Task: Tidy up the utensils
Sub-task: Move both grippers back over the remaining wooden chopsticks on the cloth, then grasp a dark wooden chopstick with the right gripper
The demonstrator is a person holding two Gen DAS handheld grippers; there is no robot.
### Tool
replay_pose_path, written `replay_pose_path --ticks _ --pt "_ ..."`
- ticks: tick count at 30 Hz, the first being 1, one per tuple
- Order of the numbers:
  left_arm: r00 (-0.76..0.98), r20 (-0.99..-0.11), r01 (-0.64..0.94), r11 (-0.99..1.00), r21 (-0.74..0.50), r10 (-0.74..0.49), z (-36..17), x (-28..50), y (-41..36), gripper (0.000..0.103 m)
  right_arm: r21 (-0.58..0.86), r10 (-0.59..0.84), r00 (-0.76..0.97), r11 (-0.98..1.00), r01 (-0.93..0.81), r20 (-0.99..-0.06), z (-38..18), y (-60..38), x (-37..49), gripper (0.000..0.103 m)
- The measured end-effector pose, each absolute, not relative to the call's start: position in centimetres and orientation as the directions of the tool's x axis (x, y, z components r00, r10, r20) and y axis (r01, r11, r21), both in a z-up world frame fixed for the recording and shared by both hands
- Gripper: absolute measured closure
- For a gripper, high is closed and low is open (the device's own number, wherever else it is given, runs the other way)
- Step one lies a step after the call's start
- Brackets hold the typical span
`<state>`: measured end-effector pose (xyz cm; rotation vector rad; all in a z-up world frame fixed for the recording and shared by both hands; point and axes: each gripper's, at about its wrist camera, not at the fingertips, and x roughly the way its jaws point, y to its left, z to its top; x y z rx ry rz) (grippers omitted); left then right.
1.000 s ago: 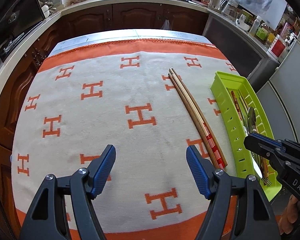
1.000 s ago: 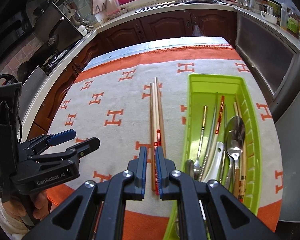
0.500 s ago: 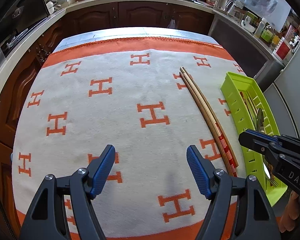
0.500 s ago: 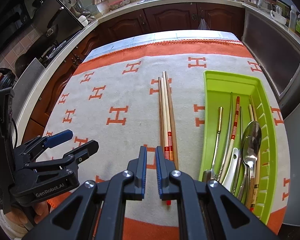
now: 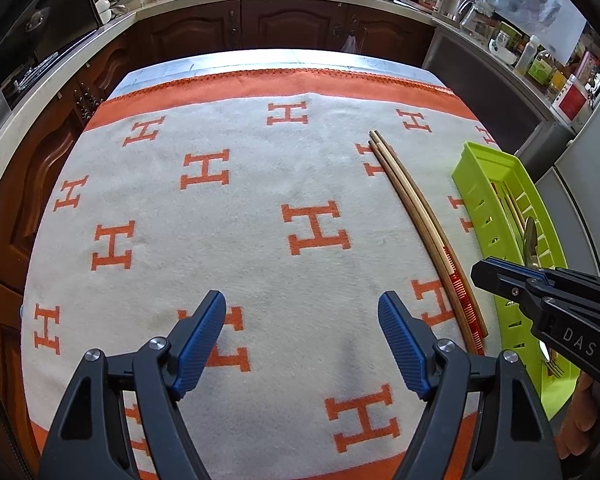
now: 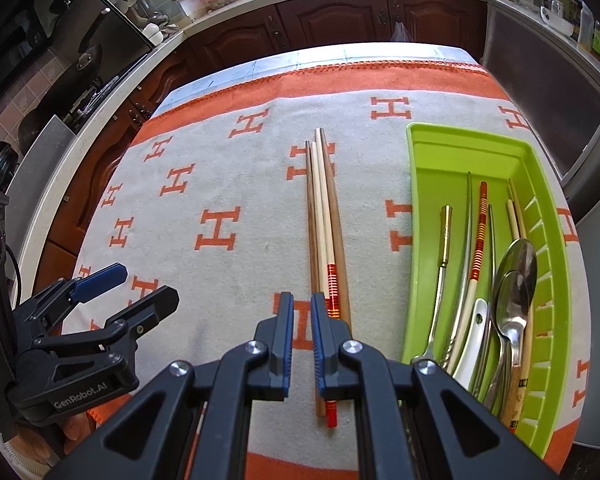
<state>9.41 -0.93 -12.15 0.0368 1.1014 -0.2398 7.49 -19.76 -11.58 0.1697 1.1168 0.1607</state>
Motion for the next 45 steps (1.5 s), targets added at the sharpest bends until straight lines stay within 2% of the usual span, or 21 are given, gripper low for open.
replay_pose_path --ticks 21,36,45 --pt "0.418 -0.891 0.191 0.976 -0.106 -0.179 -13.2 10.0 -0.4 0.026 0.212 0.211 0.378 0.977 -0.040 -0.902 -13.5 -19.7 9.2 0.094" --pt "0.400 -0.896 0.179 0.976 -0.127 -0.190 -13.8 10.3 0.2 0.026 0.075 0.097 0.301 0.994 -0.083 -0.949 -14.9 -17.5 10.7 0.094" --pt "0.399 -0.894 0.179 0.974 -0.141 -0.203 -13.8 10.4 0.3 0.026 0.020 0.071 0.362 0.989 -0.144 -0.930 -15.0 -16.3 10.9 0.095"
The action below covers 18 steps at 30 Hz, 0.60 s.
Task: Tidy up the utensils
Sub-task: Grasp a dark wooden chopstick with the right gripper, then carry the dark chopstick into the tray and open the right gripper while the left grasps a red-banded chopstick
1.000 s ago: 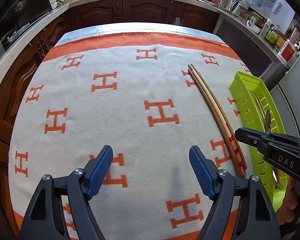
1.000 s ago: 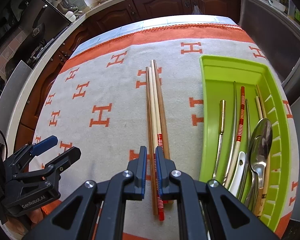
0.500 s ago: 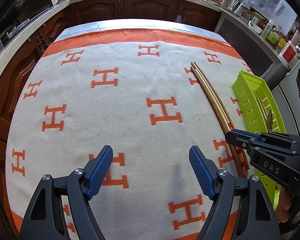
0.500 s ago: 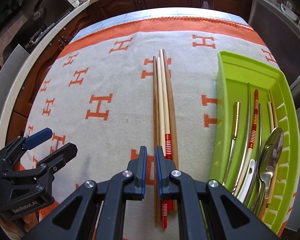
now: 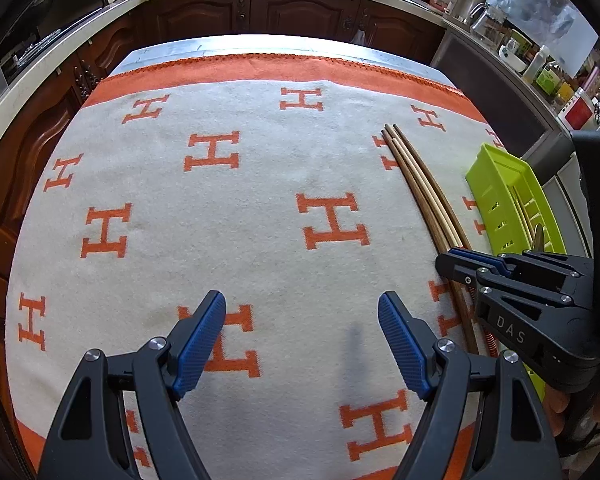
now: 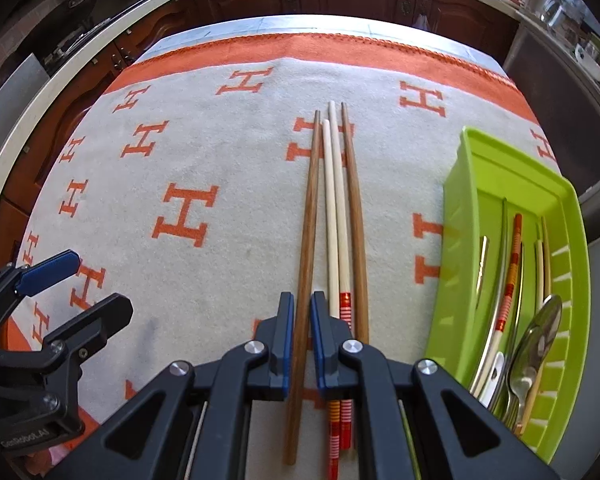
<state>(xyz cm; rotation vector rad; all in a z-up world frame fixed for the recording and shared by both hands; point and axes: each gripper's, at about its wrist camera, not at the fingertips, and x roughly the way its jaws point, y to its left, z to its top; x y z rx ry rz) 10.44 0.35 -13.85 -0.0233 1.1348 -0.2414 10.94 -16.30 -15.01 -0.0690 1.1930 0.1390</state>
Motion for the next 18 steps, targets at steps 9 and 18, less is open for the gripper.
replay_pose_path --ticks 9,18 --pt "0.356 -0.883 0.195 0.948 -0.252 -0.307 -13.1 11.0 -0.8 0.026 0.214 0.225 0.403 0.974 -0.073 -0.887 -12.9 -18.7 9.3 0.097" --pt "0.326 -0.869 0.267 0.918 -0.294 -0.373 -12.8 12.2 -6.5 0.026 0.251 0.173 0.533 0.965 0.076 -0.828 -8.8 -25.6 5.2 0.096"
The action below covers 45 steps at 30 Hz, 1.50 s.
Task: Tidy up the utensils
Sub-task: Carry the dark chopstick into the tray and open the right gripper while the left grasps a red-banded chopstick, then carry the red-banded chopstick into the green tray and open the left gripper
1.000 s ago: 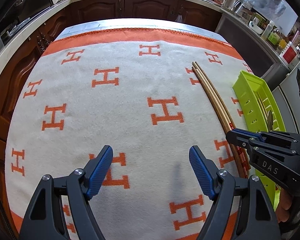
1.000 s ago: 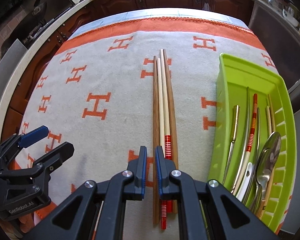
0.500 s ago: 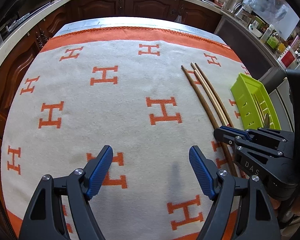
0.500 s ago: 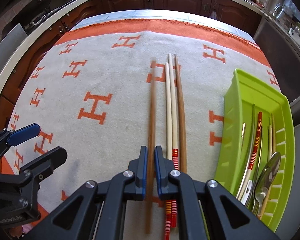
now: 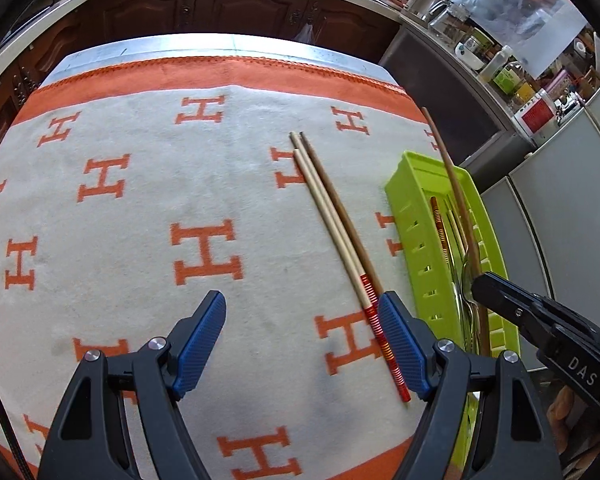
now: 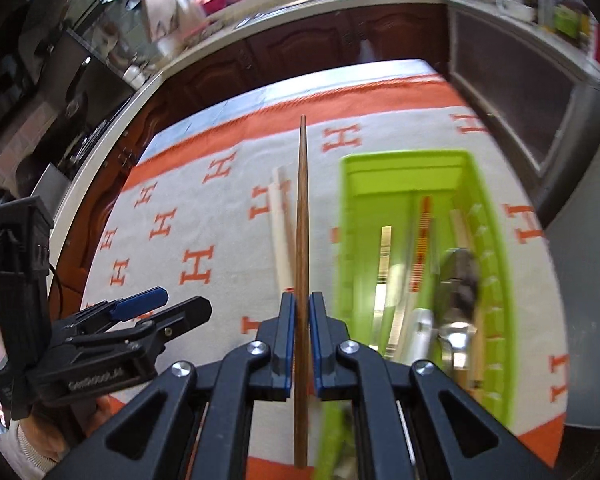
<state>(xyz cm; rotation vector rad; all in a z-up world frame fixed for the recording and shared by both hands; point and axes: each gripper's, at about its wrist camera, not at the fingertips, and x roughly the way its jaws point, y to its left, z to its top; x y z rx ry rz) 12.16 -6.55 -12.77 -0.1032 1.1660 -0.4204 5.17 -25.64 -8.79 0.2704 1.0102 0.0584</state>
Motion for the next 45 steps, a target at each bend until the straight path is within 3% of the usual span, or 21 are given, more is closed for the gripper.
replay_pose_path --ticks 3,7,11,32,37,39,41,45 --pt "0.312 -0.875 0.292 0.914 -0.281 -0.369 -13.1 12.4 -8.8 0.033 0.195 0.098 0.535 0.972 0.129 -0.839 -8.8 -27.7 4.0 0.096" --pt "0.268 -0.894 0.302 0.913 -0.275 -0.358 -14.0 12.6 -10.9 0.056 0.173 0.058 0.507 0.968 0.183 -0.860 -9.8 -29.7 3.1 0.096" --pt "0.248 -0.918 0.269 0.932 -0.242 -0.310 -15.2 12.9 -11.7 0.068 0.191 0.061 0.518 0.961 0.202 -0.853 -10.1 -30.7 2.1 0.095" --pt "0.323 -0.931 0.216 0.971 -0.101 -0.168 -15.9 14.6 -13.1 0.070 0.259 0.103 0.545 0.941 0.217 -0.832 -10.9 -32.0 0.3 0.095" --pt "0.369 -0.927 0.265 0.964 0.037 -0.066 -16.3 14.0 -14.5 0.070 0.259 0.104 0.542 0.941 0.217 -0.834 -11.1 -31.8 0.3 0.095" --pt "0.368 -0.927 0.273 0.961 0.037 -0.068 -16.3 14.0 -14.7 0.074 0.262 0.109 0.540 0.941 0.215 -0.835 -11.1 -31.7 0.2 0.095" --pt "0.362 -0.929 0.282 0.959 0.032 -0.075 -16.2 14.0 -14.7 0.098 0.262 0.111 0.537 0.941 0.213 -0.836 -11.3 -31.6 0.2 0.095" --pt "0.328 -0.937 0.264 0.964 -0.030 -0.119 -16.0 13.8 -13.5 0.100 0.261 0.113 0.533 0.942 0.211 -0.838 -11.3 -31.4 0.0 0.095"
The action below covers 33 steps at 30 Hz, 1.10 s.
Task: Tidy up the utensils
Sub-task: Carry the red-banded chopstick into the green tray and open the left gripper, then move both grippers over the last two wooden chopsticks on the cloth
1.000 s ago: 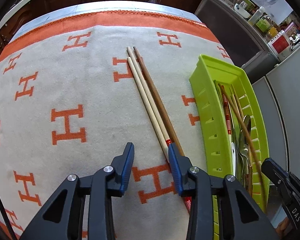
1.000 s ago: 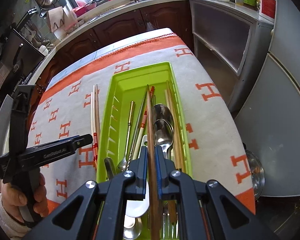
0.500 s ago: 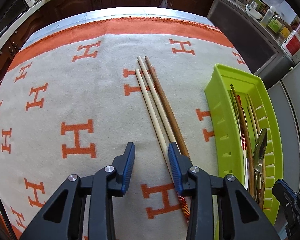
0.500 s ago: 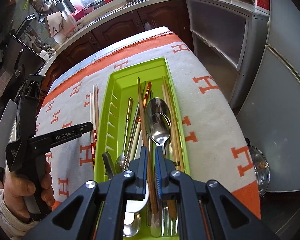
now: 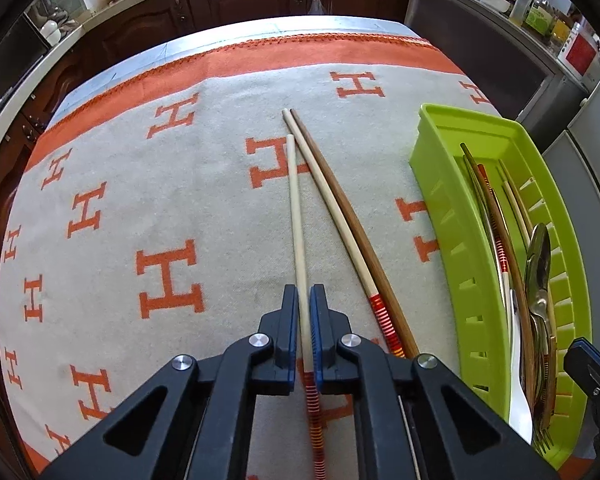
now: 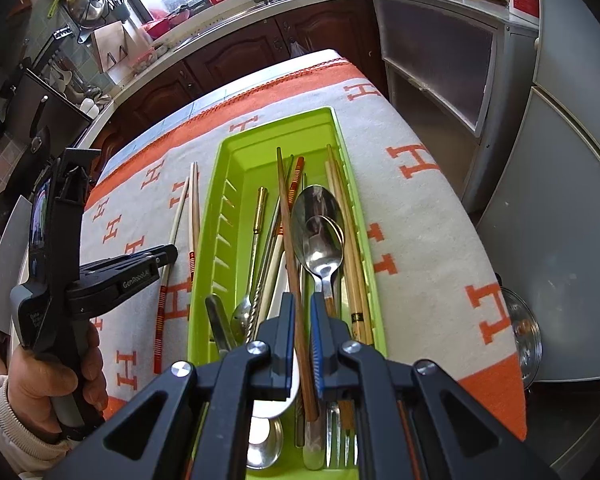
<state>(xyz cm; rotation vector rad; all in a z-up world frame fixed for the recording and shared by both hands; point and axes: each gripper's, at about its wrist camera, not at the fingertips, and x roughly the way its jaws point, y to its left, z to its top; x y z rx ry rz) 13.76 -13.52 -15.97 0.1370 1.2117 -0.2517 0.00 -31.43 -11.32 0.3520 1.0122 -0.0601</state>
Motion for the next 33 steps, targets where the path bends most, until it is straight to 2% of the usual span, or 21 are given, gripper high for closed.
replay_pose_path --ticks 4,8,15,19,21,23,25,33 --pt "0.235 -0.942 0.219 0.957 -0.187 -0.238 -15.2 13.4 -11.5 0.100 0.268 0.113 0.541 0.939 0.217 -0.834 -11.2 -31.8 -0.3 0.095" --pt "0.217 -0.910 0.218 0.926 -0.307 -0.353 -12.1 12.3 -10.4 0.100 0.275 0.115 0.545 0.936 0.221 -0.830 -11.1 -32.0 -0.5 0.095" --pt "0.132 -0.836 0.275 0.829 -0.486 -0.533 -7.8 11.2 -13.9 0.100 0.285 0.120 0.547 0.931 0.228 -0.829 -11.0 -32.1 -0.6 0.095" --pt "0.099 -0.830 0.302 0.811 -0.501 -0.549 -8.2 11.4 -17.4 0.099 0.283 0.115 0.553 0.932 0.228 -0.825 -10.6 -32.1 -0.9 0.095" --pt "0.099 -0.842 0.313 0.820 -0.479 -0.530 -8.7 11.6 -18.5 0.092 0.277 0.108 0.556 0.933 0.230 -0.824 -10.4 -32.1 -1.1 0.095" --pt "0.121 -0.853 0.329 0.831 -0.448 -0.508 -8.9 11.4 -18.8 0.077 0.274 0.104 0.557 0.934 0.231 -0.824 -10.2 -32.2 -1.3 0.095" --pt "0.145 -0.861 0.340 0.842 -0.419 -0.487 -8.8 11.3 -18.6 0.071 0.272 0.101 0.559 0.934 0.232 -0.823 -10.1 -32.2 -1.4 0.095" --pt "0.246 -0.876 0.317 0.889 -0.331 -0.414 -8.3 11.3 -14.3 0.052 0.281 0.130 0.550 0.939 0.199 -0.825 -10.3 -31.2 -0.7 0.095"
